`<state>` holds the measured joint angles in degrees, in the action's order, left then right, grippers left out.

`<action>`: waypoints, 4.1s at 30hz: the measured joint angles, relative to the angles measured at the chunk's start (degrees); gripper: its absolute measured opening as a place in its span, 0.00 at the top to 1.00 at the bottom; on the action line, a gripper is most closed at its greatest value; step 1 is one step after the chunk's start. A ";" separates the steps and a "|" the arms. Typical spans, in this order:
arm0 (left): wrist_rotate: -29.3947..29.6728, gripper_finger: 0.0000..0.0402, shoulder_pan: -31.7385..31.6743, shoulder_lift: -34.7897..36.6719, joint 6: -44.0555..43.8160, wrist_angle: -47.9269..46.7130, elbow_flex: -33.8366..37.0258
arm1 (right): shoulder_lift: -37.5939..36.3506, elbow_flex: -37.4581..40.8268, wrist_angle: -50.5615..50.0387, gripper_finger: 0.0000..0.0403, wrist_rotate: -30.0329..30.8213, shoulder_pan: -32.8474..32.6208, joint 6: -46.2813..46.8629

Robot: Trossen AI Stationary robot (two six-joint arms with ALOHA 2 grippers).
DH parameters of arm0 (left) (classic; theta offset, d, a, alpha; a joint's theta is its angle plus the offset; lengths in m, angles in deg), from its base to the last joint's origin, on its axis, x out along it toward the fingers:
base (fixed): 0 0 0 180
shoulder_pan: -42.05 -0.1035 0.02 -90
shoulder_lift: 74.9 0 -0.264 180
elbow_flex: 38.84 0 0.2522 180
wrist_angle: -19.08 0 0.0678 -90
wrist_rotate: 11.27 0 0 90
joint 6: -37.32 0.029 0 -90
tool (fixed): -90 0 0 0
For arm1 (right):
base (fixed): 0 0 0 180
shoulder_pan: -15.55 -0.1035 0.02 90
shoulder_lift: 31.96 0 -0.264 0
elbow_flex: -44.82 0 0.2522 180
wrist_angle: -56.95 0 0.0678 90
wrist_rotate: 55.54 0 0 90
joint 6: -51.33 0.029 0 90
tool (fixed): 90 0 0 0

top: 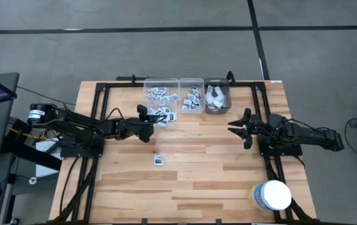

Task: Pick & Place First Aid Supplies
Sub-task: Put the towelette pack into the bottom transparent bin

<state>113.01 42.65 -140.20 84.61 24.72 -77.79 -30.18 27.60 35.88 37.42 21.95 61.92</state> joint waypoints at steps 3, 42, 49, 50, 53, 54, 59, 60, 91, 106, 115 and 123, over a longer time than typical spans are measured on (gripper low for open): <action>0.00 0.75 0.00 0.00 -0.54 0.06 0.00 | -0.02 0.00 0.00 0.69 0.00 0.00 -0.02; -32.40 0.75 6.16 0.02 -47.04 -1.41 -0.02 | 0.00 0.00 0.00 0.69 0.00 0.02 -0.02; -39.24 0.75 6.19 -0.11 -52.30 -4.32 0.91 | -0.01 0.00 0.00 0.69 0.00 0.01 -0.01; -39.93 0.75 6.19 -0.22 -52.30 -4.38 1.34 | 0.00 0.00 0.00 0.69 0.00 0.00 0.00; -41.17 0.75 6.22 -0.85 -52.24 -4.37 2.49 | 0.00 0.00 0.02 0.69 0.00 0.02 0.00; -41.55 0.75 6.25 -1.26 -52.14 -4.29 2.75 | 0.00 0.00 0.00 0.69 0.00 0.02 0.00; -41.79 0.75 7.56 -4.61 -48.32 -1.68 2.86 | 0.00 0.00 0.00 0.69 0.00 0.00 -0.02; -41.81 0.75 7.86 -5.43 -47.69 -0.71 2.86 | -0.02 0.00 0.02 0.69 0.00 0.00 -0.02; -42.46 0.75 6.10 -19.87 -47.12 10.00 2.82 | 0.00 -0.02 0.01 0.69 0.00 0.00 0.00; -42.24 0.82 6.13 -22.10 -45.64 10.57 2.75 | 0.00 -0.01 0.00 0.69 0.00 0.02 0.00; -42.25 0.98 6.19 -22.21 -44.54 10.85 2.80 | 0.00 -0.01 0.01 0.69 0.00 0.01 0.00; -42.21 0.98 6.19 -22.23 -44.54 10.90 2.84 | 0.00 -0.02 0.00 0.69 0.00 0.00 -0.02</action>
<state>70.81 48.83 -162.43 40.07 35.62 -74.95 -30.18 27.58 35.88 37.42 21.95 61.91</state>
